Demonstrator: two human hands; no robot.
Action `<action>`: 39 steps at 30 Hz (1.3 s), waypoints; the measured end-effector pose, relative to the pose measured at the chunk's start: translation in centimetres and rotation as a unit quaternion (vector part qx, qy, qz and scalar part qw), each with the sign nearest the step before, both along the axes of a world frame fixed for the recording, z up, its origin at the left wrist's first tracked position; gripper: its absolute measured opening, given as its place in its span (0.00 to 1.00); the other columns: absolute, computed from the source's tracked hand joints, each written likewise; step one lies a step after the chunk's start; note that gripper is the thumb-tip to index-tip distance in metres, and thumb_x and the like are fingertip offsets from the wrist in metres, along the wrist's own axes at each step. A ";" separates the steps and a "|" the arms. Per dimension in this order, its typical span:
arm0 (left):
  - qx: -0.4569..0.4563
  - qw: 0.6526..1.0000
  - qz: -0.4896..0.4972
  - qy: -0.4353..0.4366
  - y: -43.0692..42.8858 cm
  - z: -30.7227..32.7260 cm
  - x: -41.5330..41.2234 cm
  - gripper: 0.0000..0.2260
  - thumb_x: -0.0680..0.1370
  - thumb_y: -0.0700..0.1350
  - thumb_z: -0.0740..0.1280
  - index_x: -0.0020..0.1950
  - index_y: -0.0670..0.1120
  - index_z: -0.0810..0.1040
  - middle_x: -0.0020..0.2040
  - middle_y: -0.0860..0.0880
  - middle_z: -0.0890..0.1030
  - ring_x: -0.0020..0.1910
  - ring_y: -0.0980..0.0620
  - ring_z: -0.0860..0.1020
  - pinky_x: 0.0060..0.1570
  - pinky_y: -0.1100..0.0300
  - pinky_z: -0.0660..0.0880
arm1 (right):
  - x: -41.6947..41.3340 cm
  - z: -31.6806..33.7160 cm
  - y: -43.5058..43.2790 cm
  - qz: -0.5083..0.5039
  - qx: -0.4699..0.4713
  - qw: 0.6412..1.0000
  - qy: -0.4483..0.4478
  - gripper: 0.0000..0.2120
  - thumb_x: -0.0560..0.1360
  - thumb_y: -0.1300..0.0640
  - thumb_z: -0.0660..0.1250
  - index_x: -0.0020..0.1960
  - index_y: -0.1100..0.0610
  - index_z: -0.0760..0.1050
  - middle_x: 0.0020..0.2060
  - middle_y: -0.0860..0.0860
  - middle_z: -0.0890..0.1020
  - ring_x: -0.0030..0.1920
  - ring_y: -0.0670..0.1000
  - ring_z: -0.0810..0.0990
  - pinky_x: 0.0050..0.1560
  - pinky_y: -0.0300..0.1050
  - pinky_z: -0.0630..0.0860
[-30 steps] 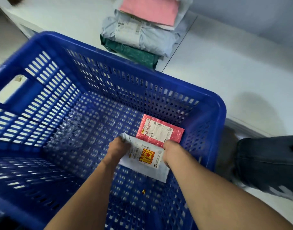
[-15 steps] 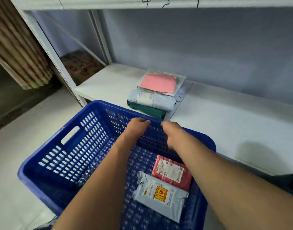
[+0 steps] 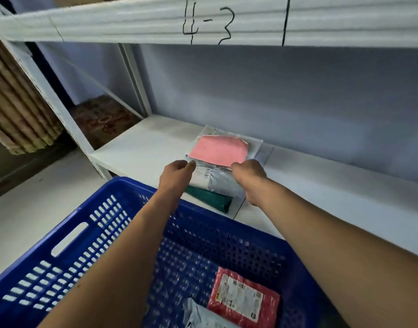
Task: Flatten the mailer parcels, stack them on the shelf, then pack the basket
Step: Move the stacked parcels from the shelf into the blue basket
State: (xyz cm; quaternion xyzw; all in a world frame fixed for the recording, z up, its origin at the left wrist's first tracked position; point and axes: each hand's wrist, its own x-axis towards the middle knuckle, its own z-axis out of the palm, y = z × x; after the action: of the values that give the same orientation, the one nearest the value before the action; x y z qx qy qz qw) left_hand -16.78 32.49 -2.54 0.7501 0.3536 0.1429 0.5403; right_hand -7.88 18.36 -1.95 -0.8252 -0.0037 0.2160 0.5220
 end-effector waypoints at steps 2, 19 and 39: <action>-0.009 1.000 0.003 -0.008 1.3 -1.2 2.1 0.22 0.80 0.53 0.65 0.70 0.44 0.73 0.65 0.47 0.77 0.63 0.46 0.74 0.62 0.52 0.69 | 2.3 -1.0 1.0 -0.003 -0.018 1.000 -0.017 0.11 0.79 0.57 0.58 0.57 0.62 0.72 0.48 0.57 0.75 0.39 0.52 0.74 0.31 0.40 0.66; -0.112 0.990 0.045 -0.079 5.6 -3.2 9.2 0.08 0.72 0.29 0.70 0.37 0.41 0.82 0.38 0.39 0.79 0.36 0.46 0.75 0.46 0.54 0.75 | 11.2 -7.0 4.4 -0.154 0.058 0.986 0.012 0.17 0.74 0.60 0.65 0.62 0.62 0.75 0.47 0.55 0.79 0.40 0.54 0.78 0.31 0.40 0.69; -0.299 0.950 0.088 0.029 -1.5 -8.2 -13.8 0.05 0.79 0.37 0.64 0.49 0.44 0.79 0.45 0.46 0.82 0.39 0.50 0.79 0.35 0.59 0.77 | -11.8 -10.1 -5.0 -0.007 0.144 0.972 0.186 0.05 0.74 0.64 0.67 0.49 0.59 0.75 0.47 0.57 0.82 0.45 0.54 0.80 0.45 0.47 0.77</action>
State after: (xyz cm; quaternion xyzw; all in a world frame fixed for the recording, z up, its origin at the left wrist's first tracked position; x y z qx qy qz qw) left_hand -30.56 30.98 -10.76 0.5235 0.4607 0.0555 0.7146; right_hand -19.67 13.32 -12.06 -0.6870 0.0681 0.3589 0.6282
